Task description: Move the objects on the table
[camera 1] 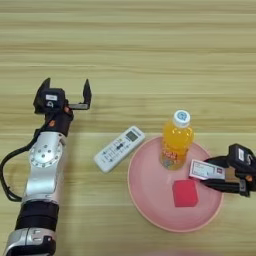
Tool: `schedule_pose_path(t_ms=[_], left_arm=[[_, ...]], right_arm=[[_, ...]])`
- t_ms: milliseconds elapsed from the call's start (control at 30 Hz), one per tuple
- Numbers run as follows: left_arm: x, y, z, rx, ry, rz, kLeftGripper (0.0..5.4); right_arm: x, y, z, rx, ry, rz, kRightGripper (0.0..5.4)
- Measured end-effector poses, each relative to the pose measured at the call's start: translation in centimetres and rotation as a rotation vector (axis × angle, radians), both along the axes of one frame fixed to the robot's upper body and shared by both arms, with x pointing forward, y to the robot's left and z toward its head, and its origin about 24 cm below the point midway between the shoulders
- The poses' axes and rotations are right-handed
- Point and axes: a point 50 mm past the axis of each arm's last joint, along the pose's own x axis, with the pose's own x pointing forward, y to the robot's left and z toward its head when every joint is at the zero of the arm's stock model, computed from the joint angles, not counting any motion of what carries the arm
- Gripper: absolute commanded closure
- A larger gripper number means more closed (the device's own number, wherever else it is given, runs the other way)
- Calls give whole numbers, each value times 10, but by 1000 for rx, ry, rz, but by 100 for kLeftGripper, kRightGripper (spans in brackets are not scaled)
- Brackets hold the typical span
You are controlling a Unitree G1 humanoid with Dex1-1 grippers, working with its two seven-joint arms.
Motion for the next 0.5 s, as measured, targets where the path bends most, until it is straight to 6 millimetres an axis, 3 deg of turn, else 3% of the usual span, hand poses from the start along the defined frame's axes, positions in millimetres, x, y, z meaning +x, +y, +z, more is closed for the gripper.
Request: schedule_pose_path(t_ms=[133,200,500], left_arm=[[0,0,0,0,-1,0,0],[0,0,0,0,0,0,0],[0,0,-1,1,-6,1,0]], right_arm=[[0,-1,-2,-5,8,-6,327],[0,-2,-3,-7,9,-8,268],[2,-1,-1,-4,-12,-1,184]])
